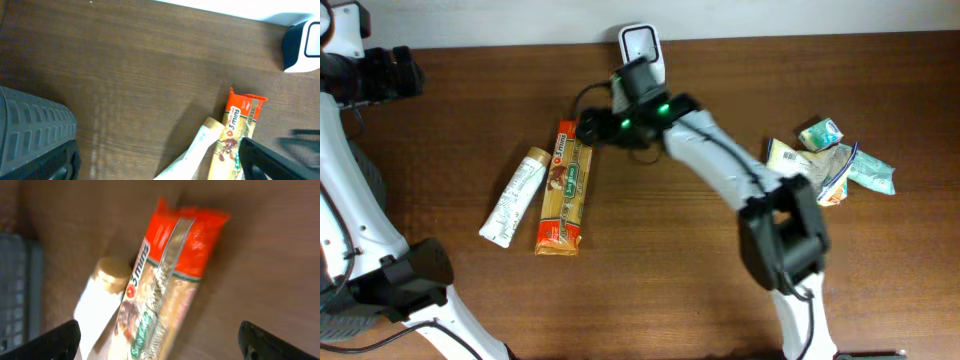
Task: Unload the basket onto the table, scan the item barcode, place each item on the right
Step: 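Reach the right gripper to the spaghetti pack and grasp it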
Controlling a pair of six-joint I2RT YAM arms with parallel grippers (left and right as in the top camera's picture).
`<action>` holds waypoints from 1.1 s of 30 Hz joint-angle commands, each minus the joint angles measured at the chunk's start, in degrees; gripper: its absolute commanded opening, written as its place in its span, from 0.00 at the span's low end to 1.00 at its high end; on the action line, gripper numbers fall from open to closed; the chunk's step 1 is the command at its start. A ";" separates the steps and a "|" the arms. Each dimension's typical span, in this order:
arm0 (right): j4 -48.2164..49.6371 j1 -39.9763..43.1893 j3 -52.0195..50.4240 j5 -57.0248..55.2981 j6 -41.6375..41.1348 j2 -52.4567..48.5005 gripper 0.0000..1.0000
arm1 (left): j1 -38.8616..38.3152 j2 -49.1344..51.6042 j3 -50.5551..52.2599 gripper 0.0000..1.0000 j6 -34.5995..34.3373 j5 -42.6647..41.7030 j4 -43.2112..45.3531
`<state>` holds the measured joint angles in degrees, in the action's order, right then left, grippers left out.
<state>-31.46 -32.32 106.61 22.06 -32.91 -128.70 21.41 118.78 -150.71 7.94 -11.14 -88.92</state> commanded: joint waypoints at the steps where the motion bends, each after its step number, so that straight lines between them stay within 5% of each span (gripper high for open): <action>1: 1.79 -3.02 -0.48 -2.21 -6.71 -4.46 0.99 | 0.13 -1.42 -0.61 0.99 0.55 -0.42 0.09; 7: 3.04 -6.73 -0.50 -2.45 -6.82 -8.17 0.79 | 0.13 -1.42 -0.61 0.99 0.55 -0.42 0.09; 13: 3.15 -8.92 -0.50 -3.48 -6.84 -11.30 0.70 | 0.13 -1.42 -0.61 0.99 0.55 -0.44 0.09; 15: 2.86 -8.92 -0.50 -3.50 -6.82 -11.30 0.44 | 0.13 -1.42 -0.61 0.99 0.55 -0.42 0.09; 16: 2.10 -8.90 -0.50 -3.50 -6.75 -11.30 0.23 | 0.13 -1.42 -0.61 0.99 0.55 -0.42 0.09; 19: 2.14 -8.15 -0.42 -2.80 -6.56 -10.95 0.04 | 0.13 -1.42 -0.61 0.99 0.55 -0.42 0.09; 23: 0.48 -4.13 -0.42 2.84 0.96 -5.22 0.04 | 0.13 -1.42 -0.61 0.99 0.55 -0.42 0.09; 27: -19.06 -1.95 1.05 -17.99 12.87 9.68 0.04 | 0.13 -1.42 -0.61 0.99 0.55 -0.42 0.09; 30: -32.87 -2.25 5.35 -43.10 16.70 10.36 0.04 | 0.13 -1.42 -0.61 0.99 0.55 -0.42 0.09; 33: -38.05 -2.16 5.38 -53.51 19.19 7.65 0.04 | 0.13 -1.42 -0.61 0.99 0.55 -0.42 0.09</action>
<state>-66.89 -34.26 109.93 -15.38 -17.32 -120.90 21.39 118.76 -150.71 7.92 -11.14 -88.90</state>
